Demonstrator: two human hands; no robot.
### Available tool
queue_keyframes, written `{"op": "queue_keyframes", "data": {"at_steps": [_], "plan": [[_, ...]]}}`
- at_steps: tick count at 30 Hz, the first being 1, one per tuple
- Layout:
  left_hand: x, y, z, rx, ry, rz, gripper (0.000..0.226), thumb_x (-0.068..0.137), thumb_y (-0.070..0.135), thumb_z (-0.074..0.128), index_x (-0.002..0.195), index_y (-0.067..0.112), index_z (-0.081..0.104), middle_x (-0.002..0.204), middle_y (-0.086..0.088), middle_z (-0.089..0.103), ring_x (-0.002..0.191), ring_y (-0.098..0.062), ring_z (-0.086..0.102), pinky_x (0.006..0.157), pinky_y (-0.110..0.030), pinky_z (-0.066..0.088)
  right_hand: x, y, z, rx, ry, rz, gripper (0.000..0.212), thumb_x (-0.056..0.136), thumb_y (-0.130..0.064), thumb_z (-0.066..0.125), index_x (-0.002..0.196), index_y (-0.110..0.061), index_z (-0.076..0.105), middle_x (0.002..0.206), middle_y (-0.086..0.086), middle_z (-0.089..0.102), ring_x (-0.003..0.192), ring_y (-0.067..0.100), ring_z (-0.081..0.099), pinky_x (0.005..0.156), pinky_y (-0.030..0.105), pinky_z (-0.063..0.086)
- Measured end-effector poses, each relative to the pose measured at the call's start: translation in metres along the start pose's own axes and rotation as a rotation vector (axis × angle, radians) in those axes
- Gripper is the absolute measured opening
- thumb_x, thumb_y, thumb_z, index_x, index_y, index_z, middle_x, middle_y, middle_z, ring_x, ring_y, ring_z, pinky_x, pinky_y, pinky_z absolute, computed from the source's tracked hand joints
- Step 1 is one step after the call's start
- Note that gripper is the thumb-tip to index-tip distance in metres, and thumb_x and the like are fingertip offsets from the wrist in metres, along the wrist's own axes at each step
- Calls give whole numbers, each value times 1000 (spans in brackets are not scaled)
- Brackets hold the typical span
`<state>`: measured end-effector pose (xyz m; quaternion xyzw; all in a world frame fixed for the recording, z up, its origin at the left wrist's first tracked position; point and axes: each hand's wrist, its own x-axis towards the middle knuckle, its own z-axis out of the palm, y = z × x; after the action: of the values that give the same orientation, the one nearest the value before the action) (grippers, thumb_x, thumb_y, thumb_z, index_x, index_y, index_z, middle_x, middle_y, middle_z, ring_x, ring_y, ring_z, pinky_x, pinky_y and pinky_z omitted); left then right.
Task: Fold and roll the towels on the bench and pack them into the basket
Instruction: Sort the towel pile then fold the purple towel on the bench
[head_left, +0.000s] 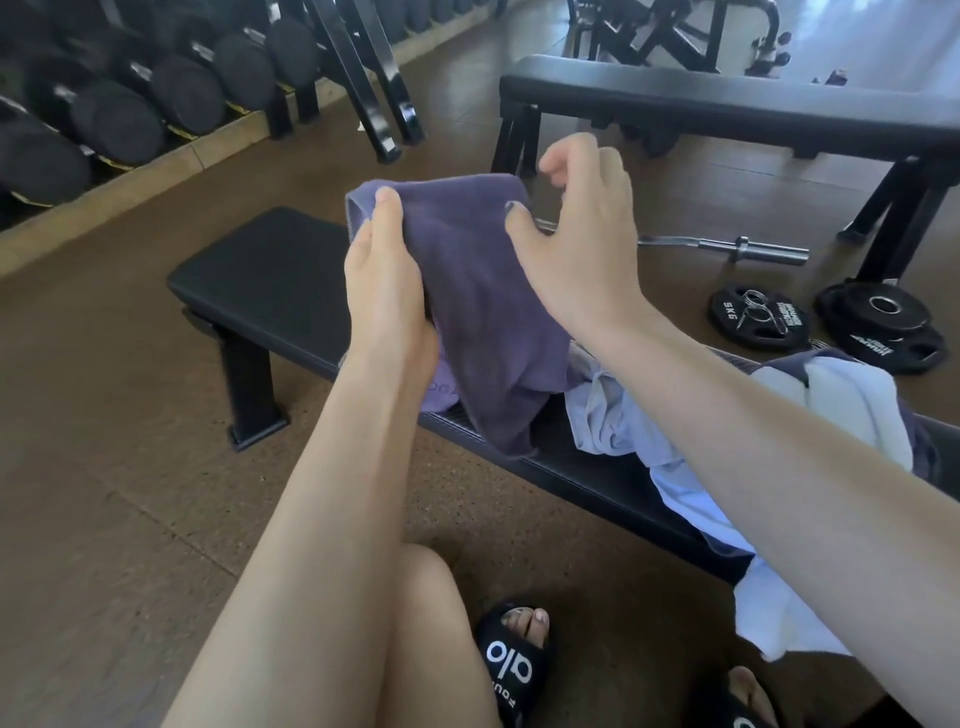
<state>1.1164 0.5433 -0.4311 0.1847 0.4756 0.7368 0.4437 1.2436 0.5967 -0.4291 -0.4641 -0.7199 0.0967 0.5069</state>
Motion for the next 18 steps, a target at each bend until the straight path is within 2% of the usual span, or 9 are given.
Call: {"op": "queue_keyframes", "data": {"at_steps": [2,4,6,7,9,11,13,16,18], "plan": [[1,7,7,33,60,67,16,96,26,64,86,13,63,79,-3,71,70,-17,70,70,-34,59,-13,2,-2,67,-16,-45,18,83,-20,62,98,-12,56,89,0,57,82,15,53,72,30,46],[0,5,7,-44,101,29,19,96,18,63,79,11,60,62,-2,63,53,-15,62,62,-28,52,-31,4,-1,189,-297,-14,21,82,-25,68,98,-16,58,81,-2,61,73,12,56,72,37,51],[-9,6,2,-224,36,-90,23,101,25,58,105,3,64,79,-7,72,66,-14,71,63,-27,56,-52,7,7,183,-626,73,45,79,-42,75,113,-21,55,98,-3,63,86,12,60,80,38,53],[-11,5,-1,-252,20,-100,26,101,24,59,116,3,62,88,-8,72,72,-14,74,64,-27,57,-60,8,13,167,-703,132,56,77,-51,76,119,-22,53,107,-4,62,94,12,60,84,37,53],[-14,1,-3,-212,-18,-63,22,102,19,59,118,5,61,92,-7,71,78,-14,75,68,-27,58,-71,12,22,146,-640,197,55,77,-54,74,115,-21,53,106,-5,63,96,13,61,83,37,53],[-17,3,-2,-107,-67,-9,8,102,16,57,106,10,60,90,-3,70,85,-14,74,76,-28,59,-71,14,24,124,-487,220,27,87,-35,66,100,-14,55,90,-1,65,82,17,61,75,41,51],[-15,6,-4,17,-53,50,12,102,16,57,90,15,55,83,3,66,84,-11,69,80,-27,58,-63,14,22,127,-374,229,11,92,-15,52,89,-5,51,76,6,61,72,24,55,68,41,45],[-5,16,-14,121,54,75,15,98,15,60,85,16,55,79,4,61,80,-10,66,81,-25,59,-44,10,13,113,-288,209,12,95,-9,45,90,-3,55,80,8,60,76,26,54,65,32,35],[7,19,-23,34,125,-5,12,97,10,59,86,11,55,80,-2,62,78,-14,69,80,-25,60,-28,8,8,60,-241,171,18,99,-14,43,100,-9,61,88,2,63,84,25,57,69,32,38]]}}
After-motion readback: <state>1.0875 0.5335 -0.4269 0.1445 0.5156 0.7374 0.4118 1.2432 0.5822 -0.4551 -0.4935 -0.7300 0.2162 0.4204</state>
